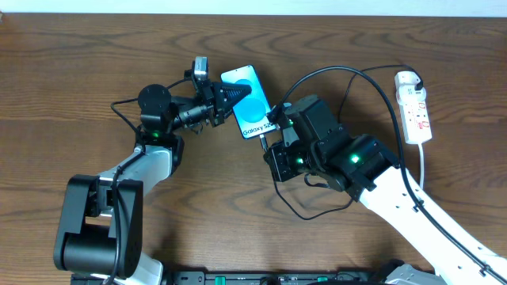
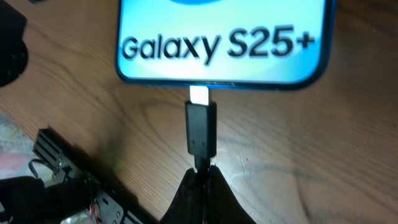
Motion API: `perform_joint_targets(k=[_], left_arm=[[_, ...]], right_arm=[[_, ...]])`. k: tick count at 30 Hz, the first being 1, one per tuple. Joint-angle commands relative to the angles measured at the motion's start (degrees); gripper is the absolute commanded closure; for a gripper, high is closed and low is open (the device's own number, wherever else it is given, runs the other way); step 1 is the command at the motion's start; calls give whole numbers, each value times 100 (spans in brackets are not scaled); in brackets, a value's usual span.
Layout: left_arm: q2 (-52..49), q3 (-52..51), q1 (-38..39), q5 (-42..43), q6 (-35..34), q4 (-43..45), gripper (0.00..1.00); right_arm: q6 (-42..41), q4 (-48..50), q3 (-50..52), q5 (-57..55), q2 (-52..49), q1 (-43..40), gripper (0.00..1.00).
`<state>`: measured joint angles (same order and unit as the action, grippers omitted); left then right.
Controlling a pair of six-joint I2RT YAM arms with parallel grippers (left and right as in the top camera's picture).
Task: Plug charger to phone and switch on socket
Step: 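Push the plug up into the phone's charging port with the right gripper, then release the plug and move the right gripper back toward the power strip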
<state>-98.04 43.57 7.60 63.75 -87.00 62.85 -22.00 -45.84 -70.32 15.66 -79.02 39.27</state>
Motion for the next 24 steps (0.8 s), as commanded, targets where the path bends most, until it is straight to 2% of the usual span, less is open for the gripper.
perform_joint_targets(k=[1, 24], left_arm=[[42, 122, 22, 254, 192, 70, 93], [42, 122, 22, 660, 772, 72, 93]], right_arm=[[-68, 188, -4, -24, 2, 37, 99], [0, 516, -4, -380, 0, 37, 99]])
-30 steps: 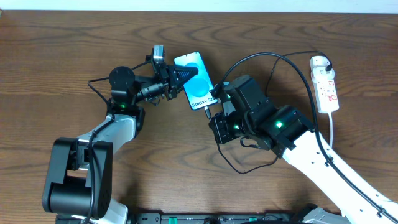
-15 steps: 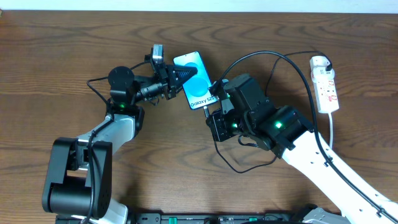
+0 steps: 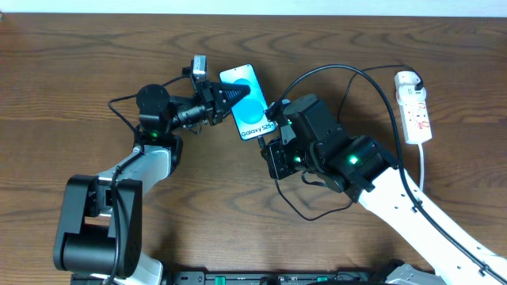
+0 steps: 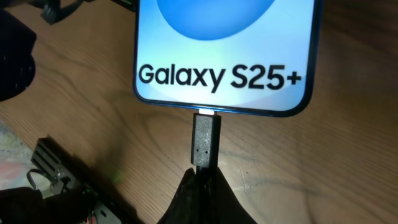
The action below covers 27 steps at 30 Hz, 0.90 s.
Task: Plug charger to phone and switch on socket
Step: 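Release the plug and move the right gripper back toward the power strip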
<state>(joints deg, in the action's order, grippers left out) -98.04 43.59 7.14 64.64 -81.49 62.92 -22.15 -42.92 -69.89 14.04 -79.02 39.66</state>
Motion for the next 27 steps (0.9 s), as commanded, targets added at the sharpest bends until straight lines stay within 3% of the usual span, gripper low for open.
perform_joint_targets(k=[1, 27], left_arm=[[42, 120, 68, 568, 221, 66, 93], [42, 120, 72, 688, 271, 68, 93]], right_arm=[[15, 251, -48, -229, 0, -2, 99], [251, 1156, -50, -798, -319, 2, 99]])
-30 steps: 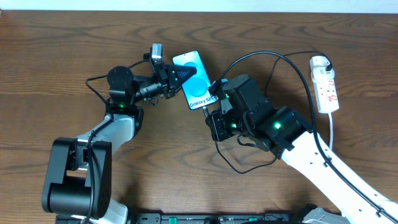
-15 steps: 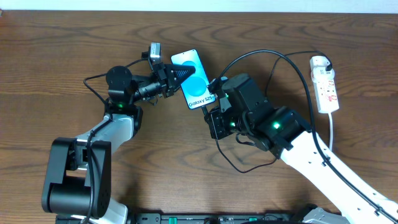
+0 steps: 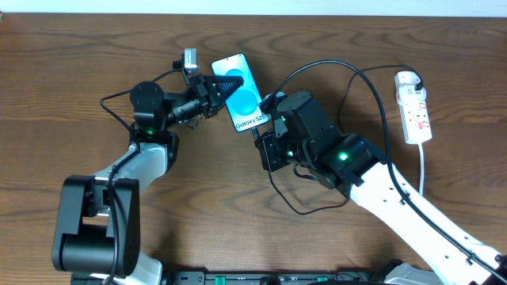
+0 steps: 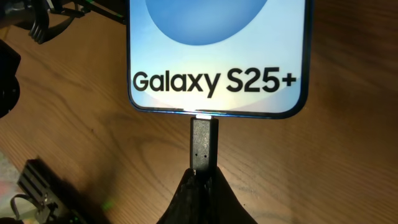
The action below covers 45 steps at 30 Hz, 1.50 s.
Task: Plug charger to phone and switch on socket
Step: 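Release the plug and move the right gripper back toward the power strip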
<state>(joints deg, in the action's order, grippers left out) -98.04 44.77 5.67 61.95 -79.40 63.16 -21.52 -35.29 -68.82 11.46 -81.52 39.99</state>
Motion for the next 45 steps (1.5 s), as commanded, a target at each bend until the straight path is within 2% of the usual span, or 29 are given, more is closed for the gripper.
perform_joint_targets(k=[1, 11, 16, 21, 26, 29, 32, 36, 41, 45], left_arm=[[42, 2, 219, 957, 101, 44, 93], [42, 2, 219, 922, 249, 44, 93], [42, 2, 219, 903, 376, 44, 93], [42, 2, 219, 903, 981, 42, 93], [42, 2, 219, 898, 1779, 42, 93], [42, 2, 219, 903, 2006, 42, 93], [42, 2, 219, 903, 2006, 42, 93], [42, 2, 219, 903, 2004, 44, 92], [42, 2, 219, 903, 2004, 44, 92], [42, 2, 219, 903, 2004, 42, 93]], right_arm=[[186, 470, -162, -533, -63, -31, 99], [262, 487, -199, -503, -57, -31, 98], [267, 538, -205, -492, -28, -22, 76], [275, -42, -205, -514, 267, -251, 57], [402, -501, -208, -514, 979, -614, 45], [444, -472, -205, -538, 1445, -754, 37], [581, -431, -205, -555, 1709, -763, 36], [573, -680, -192, -551, 1652, -599, 40], [566, -1145, -188, -553, 1189, -160, 40], [485, -1161, -188, -562, 706, 188, 41]])
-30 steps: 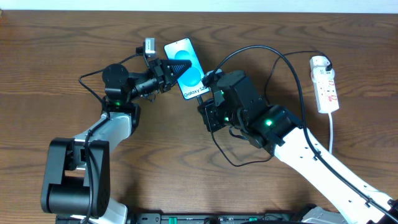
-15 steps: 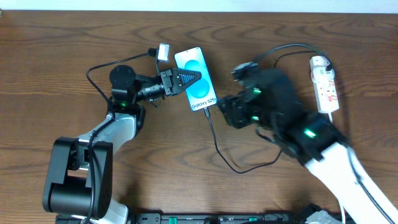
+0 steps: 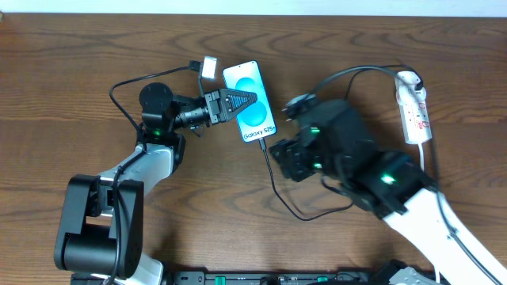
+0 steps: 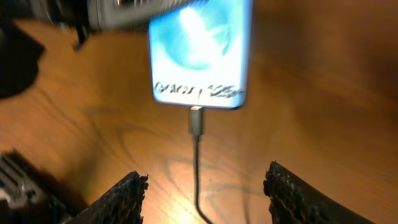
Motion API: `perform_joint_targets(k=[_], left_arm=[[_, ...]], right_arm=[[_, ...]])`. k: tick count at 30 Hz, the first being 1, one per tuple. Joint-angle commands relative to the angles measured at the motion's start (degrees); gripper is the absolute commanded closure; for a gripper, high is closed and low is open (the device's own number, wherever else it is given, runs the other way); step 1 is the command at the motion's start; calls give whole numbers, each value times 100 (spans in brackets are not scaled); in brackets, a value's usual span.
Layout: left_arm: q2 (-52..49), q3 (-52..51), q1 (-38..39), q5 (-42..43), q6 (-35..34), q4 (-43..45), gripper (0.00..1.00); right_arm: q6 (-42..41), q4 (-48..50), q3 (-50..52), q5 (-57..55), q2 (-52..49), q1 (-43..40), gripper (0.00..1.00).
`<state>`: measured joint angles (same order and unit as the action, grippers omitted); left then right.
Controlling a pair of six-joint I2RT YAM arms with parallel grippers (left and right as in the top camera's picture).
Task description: Plug charger to phone and switch on socket
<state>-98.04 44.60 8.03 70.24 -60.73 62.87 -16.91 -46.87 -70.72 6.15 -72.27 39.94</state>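
Observation:
The phone (image 3: 250, 104), its screen lit blue and white, lies on the wooden table with my left gripper (image 3: 235, 100) shut on its left side. In the right wrist view the black charger plug (image 4: 196, 118) sits in the bottom port of the phone (image 4: 199, 56). Its cable (image 4: 196, 163) runs down between my fingers (image 4: 118, 198). My right gripper (image 4: 205, 186) is open, drawn back from the plug and holding nothing. The white socket strip (image 3: 413, 107) lies at the far right, apart from both grippers.
The black cable (image 3: 279, 194) loops across the table below the phone, then passes under my right arm and up to the strip's plug (image 3: 407, 78). A white cord (image 3: 424, 170) runs from the strip toward the table's front.
My right gripper has let go of the charger plug, opened and drawn back to the right. The plug stays in the phone. The phone and left gripper have shifted right and a little nearer.
My right gripper first held the plug with its metal tip bare just below the phone's port, the left gripper on the phone. The tip was then nearly in, then fully seated with the phone pushed up-left. Now the plug stays in and my right gripper is open.

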Motion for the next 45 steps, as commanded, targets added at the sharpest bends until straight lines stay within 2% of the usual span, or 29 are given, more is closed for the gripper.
perform_joint_targets(k=[1, 8, 12, 16, 24, 28, 34, 39, 43, 44, 45], left_arm=[[42, 20, -17, 74, 136, 70, 93], [42, 20, -17, 70, 79, 70, 92], [42, 20, -17, 72, 46, 70, 93], [42, 20, -17, 70, 20, 70, 93], [42, 20, -17, 70, -520, 68, 93], [42, 20, -17, 72, -605, 68, 93], [42, 20, -17, 74, -599, 72, 93], [42, 20, -17, 345, -597, 328, 93], [42, 20, -17, 363, -601, 411, 93], [42, 20, -17, 365, -605, 407, 93], [42, 20, -17, 361, -621, 404, 93]], right_arm=[[22, 2, 2, -109, -332, 249, 43], [-251, -20, 2, -671, -1080, 494, 53], [-431, 74, 2, -669, -1351, 546, 67], [-433, 297, 2, -710, -1421, 599, 75], [-435, 560, 2, -870, -1421, 623, 88], [-437, 603, 2, -1008, -1421, 627, 99], [-448, 1132, 0, -1054, -1421, 625, 99], [-452, 859, 2, -1147, -1434, 625, 99], [-448, 1224, -81, -1224, -1333, 623, 99], [-450, 1292, -87, -1224, -1270, 623, 98], [-448, 1305, -87, -1228, -1224, 621, 92]])
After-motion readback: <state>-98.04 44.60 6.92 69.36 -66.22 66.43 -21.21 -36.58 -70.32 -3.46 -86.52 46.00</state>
